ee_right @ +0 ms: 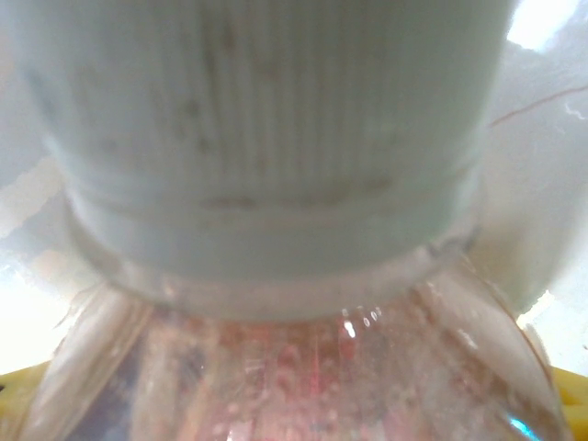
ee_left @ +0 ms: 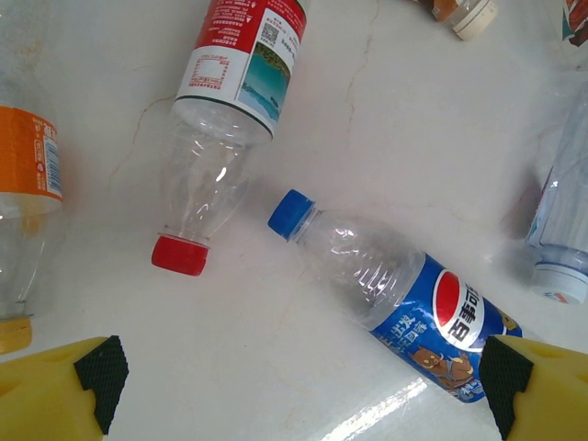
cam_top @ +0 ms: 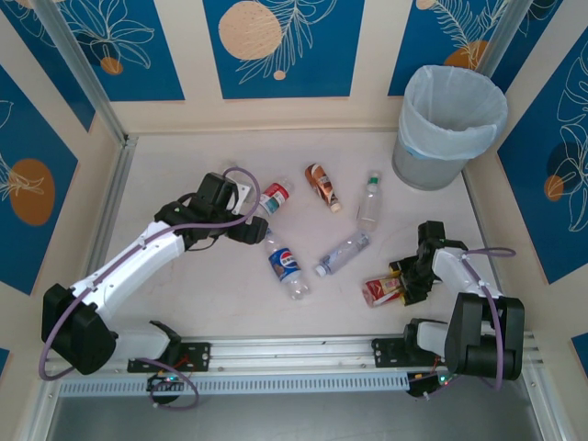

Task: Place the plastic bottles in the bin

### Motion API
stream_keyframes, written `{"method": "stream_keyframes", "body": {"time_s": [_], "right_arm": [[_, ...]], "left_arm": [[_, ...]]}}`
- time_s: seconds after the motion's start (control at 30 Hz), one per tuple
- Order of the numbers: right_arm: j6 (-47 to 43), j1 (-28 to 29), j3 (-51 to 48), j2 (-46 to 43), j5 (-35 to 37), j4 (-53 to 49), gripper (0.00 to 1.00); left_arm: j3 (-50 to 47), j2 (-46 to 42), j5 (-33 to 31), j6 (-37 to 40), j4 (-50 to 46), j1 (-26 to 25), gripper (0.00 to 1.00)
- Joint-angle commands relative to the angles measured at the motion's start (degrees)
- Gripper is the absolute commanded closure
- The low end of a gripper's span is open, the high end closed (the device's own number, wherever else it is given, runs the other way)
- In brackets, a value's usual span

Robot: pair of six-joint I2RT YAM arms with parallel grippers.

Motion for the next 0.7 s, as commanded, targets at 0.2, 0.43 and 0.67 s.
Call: {"method": "stream_keyframes", "body": {"time_s": [0.2, 0.43, 0.67], "right_arm": [[0.80, 0.37, 0.08, -2.46, -0.66, 1.14, 0.39], [0.88, 0.34, 0.39, -5.24, -0.56, 1.37, 0.43], [2.37, 0.60, 0.03, -9.89, -3.02, 2.64, 0.46]], "left_arm": [[2.03, 0.30, -2.21, 1.38, -1.61, -0.10, 0.01], [2.03, 0.70, -3.75, 1.51, -1.42, -0.10, 0.01], [2.63, 2.29, -3.40, 1.47, -1.79, -0.16, 0.01]]}}
